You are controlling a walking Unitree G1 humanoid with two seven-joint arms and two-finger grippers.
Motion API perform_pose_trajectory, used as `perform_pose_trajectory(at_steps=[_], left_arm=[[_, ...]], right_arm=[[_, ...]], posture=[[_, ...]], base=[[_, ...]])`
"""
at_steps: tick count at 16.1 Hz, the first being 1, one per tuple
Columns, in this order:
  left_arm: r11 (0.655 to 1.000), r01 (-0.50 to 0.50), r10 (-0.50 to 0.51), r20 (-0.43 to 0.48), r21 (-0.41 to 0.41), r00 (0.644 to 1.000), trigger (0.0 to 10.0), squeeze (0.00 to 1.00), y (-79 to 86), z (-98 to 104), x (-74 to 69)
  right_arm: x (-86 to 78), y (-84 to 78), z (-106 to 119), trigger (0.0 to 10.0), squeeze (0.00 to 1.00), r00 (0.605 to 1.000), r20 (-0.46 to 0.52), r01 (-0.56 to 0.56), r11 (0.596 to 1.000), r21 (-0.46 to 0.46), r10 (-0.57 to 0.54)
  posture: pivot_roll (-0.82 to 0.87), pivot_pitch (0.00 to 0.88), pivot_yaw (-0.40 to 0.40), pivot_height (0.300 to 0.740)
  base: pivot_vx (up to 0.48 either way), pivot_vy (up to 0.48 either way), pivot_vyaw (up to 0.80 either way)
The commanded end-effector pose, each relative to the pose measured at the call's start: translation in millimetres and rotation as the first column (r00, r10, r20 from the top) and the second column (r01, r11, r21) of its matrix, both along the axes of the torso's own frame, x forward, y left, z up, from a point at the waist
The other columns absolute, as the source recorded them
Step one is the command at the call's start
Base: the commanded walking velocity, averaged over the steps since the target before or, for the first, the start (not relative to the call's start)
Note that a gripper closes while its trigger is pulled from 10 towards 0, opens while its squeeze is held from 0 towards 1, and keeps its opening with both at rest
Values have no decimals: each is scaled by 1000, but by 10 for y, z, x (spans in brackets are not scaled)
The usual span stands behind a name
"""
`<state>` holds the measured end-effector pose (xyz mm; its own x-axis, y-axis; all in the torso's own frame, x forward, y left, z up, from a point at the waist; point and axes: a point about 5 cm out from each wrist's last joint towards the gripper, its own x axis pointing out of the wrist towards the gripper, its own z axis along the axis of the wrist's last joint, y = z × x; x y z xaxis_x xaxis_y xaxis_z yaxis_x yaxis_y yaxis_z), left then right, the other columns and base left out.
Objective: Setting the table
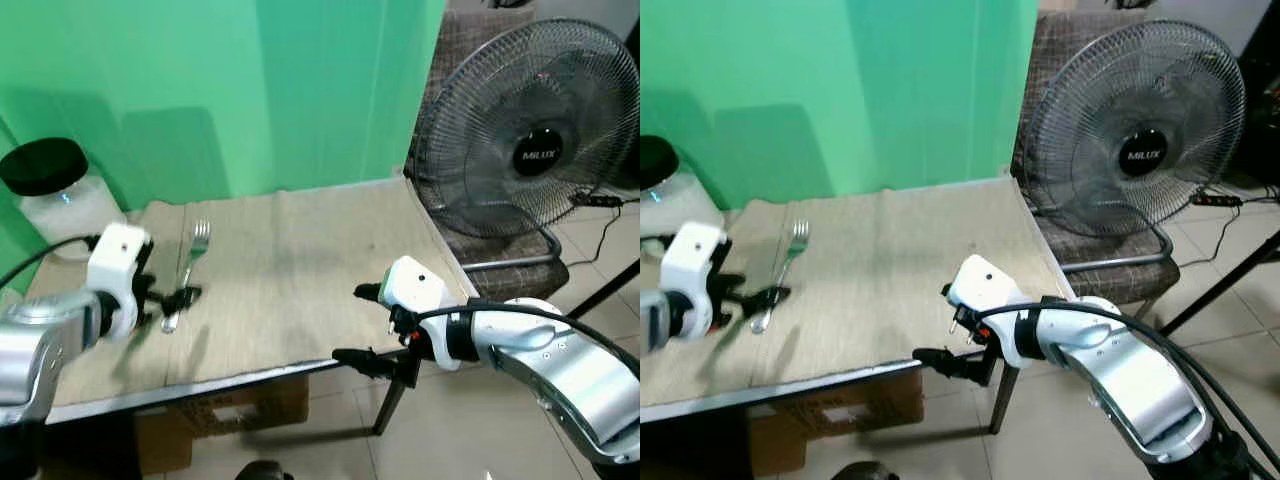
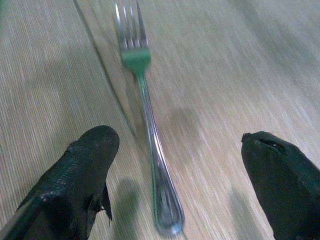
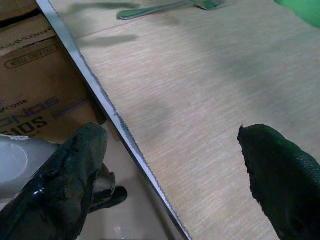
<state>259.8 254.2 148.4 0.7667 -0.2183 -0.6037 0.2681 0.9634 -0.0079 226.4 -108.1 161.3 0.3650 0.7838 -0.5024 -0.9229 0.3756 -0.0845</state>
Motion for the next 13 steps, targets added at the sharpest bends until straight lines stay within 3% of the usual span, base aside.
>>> perform_pose_trajectory(at_steps=[1, 2, 3, 4, 5, 7, 10, 13], left_arm=[[1000, -2, 2, 10, 18, 1000, 10000, 0, 21, -33, 52], [999, 4, -4, 9, 42, 1000, 9412, 0, 30, -99, 93], [997, 10, -10, -4, 78, 1000, 7137, 0, 45, -200, 139], [995, 9, -8, -9, 102, 1000, 6078, 0, 60, -240, 157], [994, 6, -6, -6, 112, 1000, 4196, 0, 74, -280, 189], [996, 18, -20, 27, 87, 999, 2275, 0, 52, -340, 303], [995, 30, -35, 47, 97, 998, 1020, 0, 37, -388, 398], [996, 37, -43, 75, 85, 996, 667, 0, 53, -410, 474]], right_arm=[[-16, 3, 39, 10000, 0, 1000, 5, -8, 1000, 7, 8], [-21, 8, 38, 10000, 0, 1000, 4, -11, 1000, 5, 11], [-29, 21, 34, 10000, 0, 1000, 5, -18, 1000, 3, 18], [-34, 28, 33, 10000, 0, 1000, 4, -21, 1000, 3, 21], [-37, 33, 35, 10000, 0, 1000, 5, -23, 1000, 3, 23], [-40, 44, 45, 10000, 0, 1000, 7, -29, 1000, 7, 29], [-61, 53, 55, 10000, 0, 999, 1, -53, 999, 14, 53], [-92, 37, 61, 10000, 0, 997, -12, -79, 997, 18, 79]], posture=[[90, 0, 17, 740], [90, 0, 17, 740], [83, 0, 14, 740], [80, 0, 15, 740], [80, 0, 15, 740], [72, 0, 13, 740], [68, 0, 15, 740], [66, 0, 12, 740]], base=[[0, 0, 0], [0, 0, 0], [0, 0, 0], [0, 0, 0], [0, 0, 0], [0, 0, 0], [0, 0, 0], [0, 0, 0]])
